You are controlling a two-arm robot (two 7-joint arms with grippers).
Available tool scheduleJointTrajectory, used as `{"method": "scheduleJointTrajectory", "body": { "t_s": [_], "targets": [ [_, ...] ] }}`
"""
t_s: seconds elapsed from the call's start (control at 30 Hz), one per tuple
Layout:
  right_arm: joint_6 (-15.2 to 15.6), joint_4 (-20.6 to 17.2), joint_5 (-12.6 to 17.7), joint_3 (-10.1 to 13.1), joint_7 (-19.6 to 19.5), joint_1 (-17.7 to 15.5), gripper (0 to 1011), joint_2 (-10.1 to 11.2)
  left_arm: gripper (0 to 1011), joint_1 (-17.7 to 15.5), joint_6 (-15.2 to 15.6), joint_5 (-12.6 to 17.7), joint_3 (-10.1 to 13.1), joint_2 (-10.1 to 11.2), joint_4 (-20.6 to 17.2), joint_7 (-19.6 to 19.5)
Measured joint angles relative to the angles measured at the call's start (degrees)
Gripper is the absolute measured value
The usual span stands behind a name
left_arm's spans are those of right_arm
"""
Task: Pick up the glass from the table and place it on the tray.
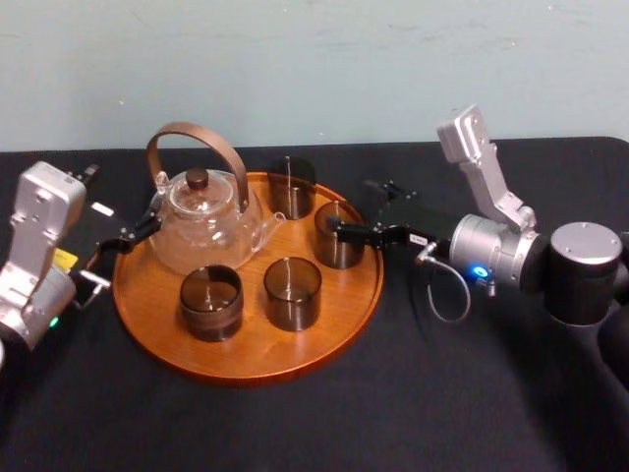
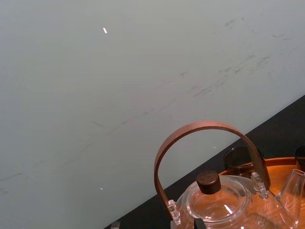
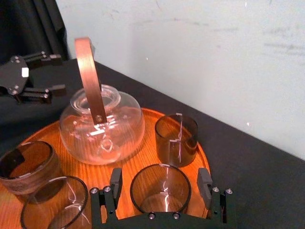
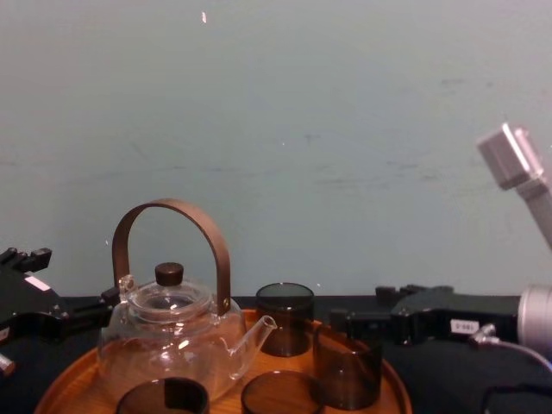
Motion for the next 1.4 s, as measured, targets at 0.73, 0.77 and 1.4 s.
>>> {"method": "scheduleJointTrajectory", "body": {
  "t_s": [0.73,0.77,1.4],
  "targets": [
    [-0.46,-14.88,4.51,6.57,-4.85,-10.03,1002,8.32,1001,0.00,0.00,0.00,0.01,0.00,0.00,0.00],
    [-0.76,-15.29,4.86,7.28,-5.31,-10.75,1002,8.72,1001,0.00,0.00,0.00,0.00,0.00,0.00,0.00],
    [-2.13,-12.57,5.90,11.66,-7.97,-12.50,1002,9.60,1001,0.00,0.00,0.00,0.00,0.00,0.00,0.00]
  ]
}}
